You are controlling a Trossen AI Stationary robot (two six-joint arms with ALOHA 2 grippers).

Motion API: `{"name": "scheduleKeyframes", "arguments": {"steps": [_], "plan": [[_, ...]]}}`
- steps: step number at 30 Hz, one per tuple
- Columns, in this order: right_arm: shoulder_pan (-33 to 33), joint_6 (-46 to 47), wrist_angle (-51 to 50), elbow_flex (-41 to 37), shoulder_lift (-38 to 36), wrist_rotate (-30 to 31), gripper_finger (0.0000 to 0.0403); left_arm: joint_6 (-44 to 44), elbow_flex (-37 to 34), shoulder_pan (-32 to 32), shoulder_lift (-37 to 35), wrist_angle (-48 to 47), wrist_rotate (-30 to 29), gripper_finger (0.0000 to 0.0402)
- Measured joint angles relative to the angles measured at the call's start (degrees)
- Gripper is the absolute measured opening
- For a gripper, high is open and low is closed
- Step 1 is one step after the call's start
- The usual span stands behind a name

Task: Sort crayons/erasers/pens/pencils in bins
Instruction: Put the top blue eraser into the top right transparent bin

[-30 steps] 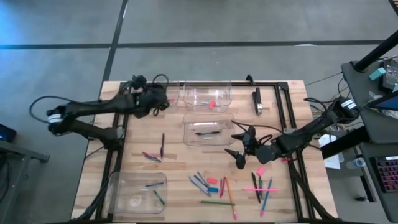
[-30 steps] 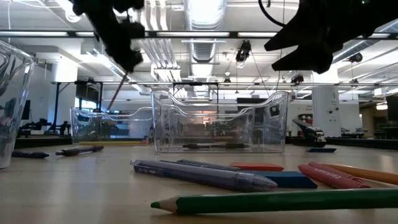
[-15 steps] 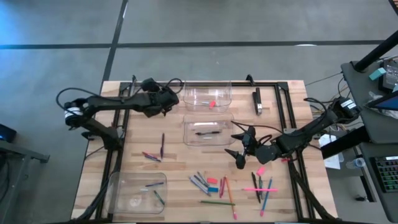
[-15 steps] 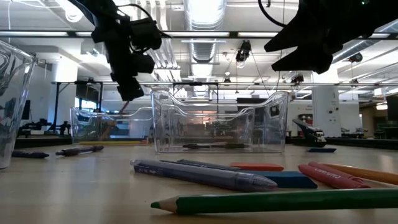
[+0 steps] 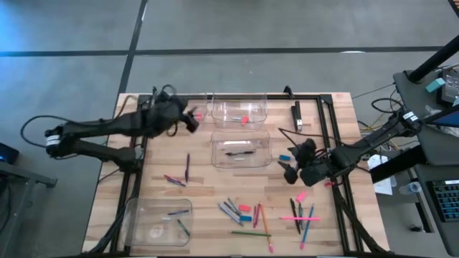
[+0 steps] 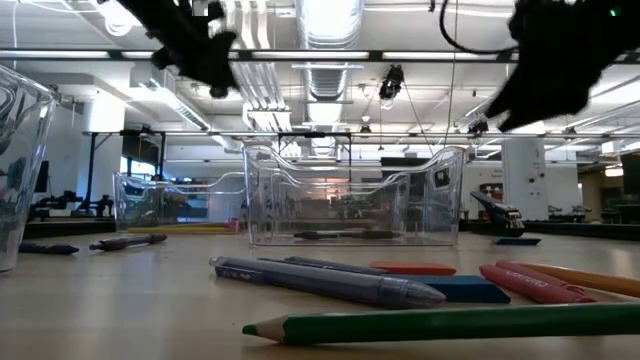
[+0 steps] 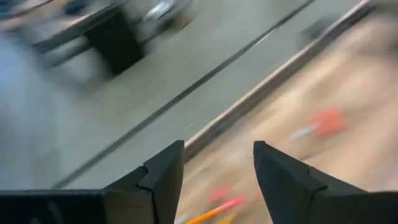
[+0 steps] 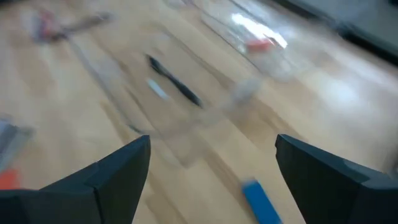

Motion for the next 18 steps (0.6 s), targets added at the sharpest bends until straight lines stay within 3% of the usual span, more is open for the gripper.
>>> {"name": "scheduleKeyframes", "arguments": {"steps": [4,6,12,15,18], "plan": [[0.0,10.3,-7.46,-2.08,1.07,-1.87,0.0327,-2.41,-7.76,-8.57,-5.41,20.99,11.1,0.0178],[0.0,11.52,-6.81,-3.71,2.17,-3.48,0.0327,-2.47,-13.21,-14.47,-5.95,35.68,13.39,0.0178],[-0.28,13.05,-5.65,-7.22,6.78,-4.11,0.0327,4.44,-26.1,-27.85,0.88,73.93,8.91,0.0178],[-1.22,16.45,-5.44,-8.22,7.62,-5.88,0.0327,6.03,-28.08,-29.45,5.69,82.48,6.95,0.0178],[-2.69,18.59,-5.26,-9.16,7.41,-7.18,0.0327,6.23,-27.81,-29.12,8.91,84.04,6.4,0.0178]]}}
